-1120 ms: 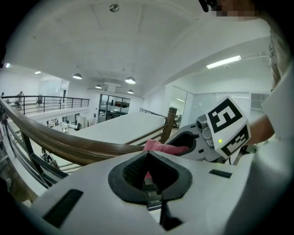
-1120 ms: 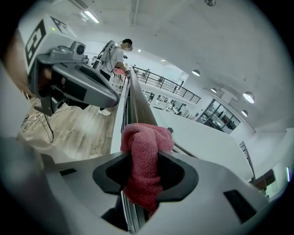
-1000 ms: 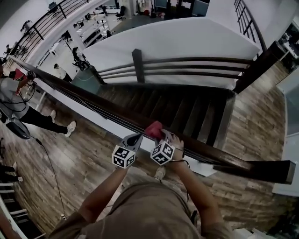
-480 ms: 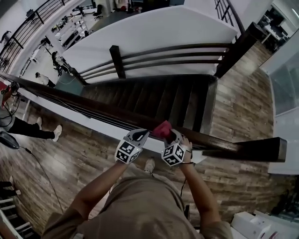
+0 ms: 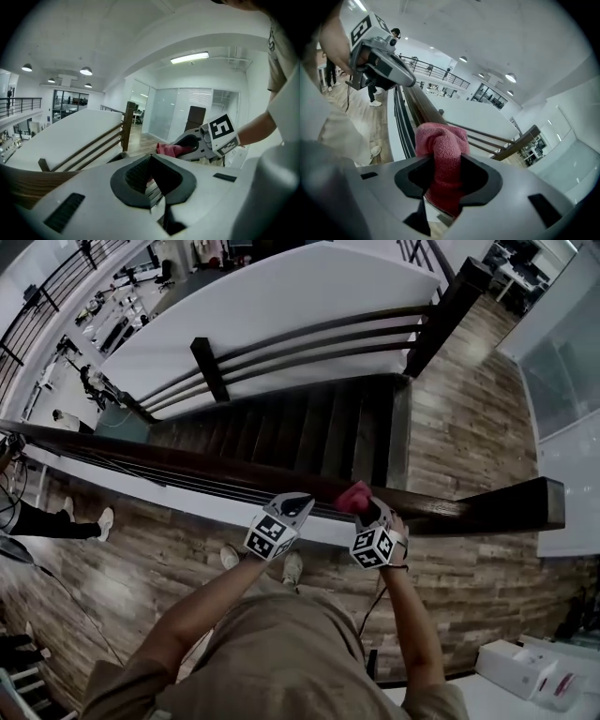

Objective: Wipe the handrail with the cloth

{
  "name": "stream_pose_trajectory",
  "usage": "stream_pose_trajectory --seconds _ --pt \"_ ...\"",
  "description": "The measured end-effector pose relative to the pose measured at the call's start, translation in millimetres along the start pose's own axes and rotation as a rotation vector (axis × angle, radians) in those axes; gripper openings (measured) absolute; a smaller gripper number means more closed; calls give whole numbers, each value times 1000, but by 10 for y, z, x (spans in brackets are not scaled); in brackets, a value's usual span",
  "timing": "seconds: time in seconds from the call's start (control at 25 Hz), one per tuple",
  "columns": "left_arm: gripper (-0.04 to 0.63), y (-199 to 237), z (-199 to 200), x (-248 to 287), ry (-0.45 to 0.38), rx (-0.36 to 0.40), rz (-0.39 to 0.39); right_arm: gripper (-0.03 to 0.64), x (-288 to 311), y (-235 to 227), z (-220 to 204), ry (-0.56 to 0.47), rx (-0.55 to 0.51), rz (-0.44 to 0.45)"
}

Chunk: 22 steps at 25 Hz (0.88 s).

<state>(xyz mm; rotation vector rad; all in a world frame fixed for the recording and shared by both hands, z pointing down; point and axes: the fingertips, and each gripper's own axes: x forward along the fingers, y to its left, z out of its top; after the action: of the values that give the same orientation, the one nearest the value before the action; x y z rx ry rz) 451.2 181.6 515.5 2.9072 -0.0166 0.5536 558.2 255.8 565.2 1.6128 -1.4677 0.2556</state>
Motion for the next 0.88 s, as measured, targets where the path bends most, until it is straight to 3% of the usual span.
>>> stream_pose_trajectory --seconds 0.64,0.88 --pt "17 -1055 264 990 35 117 -200 162 -616 -1315 -1978 317 89 -227" --pt "17 -1123 179 1032 49 110 -212 160 -876 -1939 -2962 518 174 -306"
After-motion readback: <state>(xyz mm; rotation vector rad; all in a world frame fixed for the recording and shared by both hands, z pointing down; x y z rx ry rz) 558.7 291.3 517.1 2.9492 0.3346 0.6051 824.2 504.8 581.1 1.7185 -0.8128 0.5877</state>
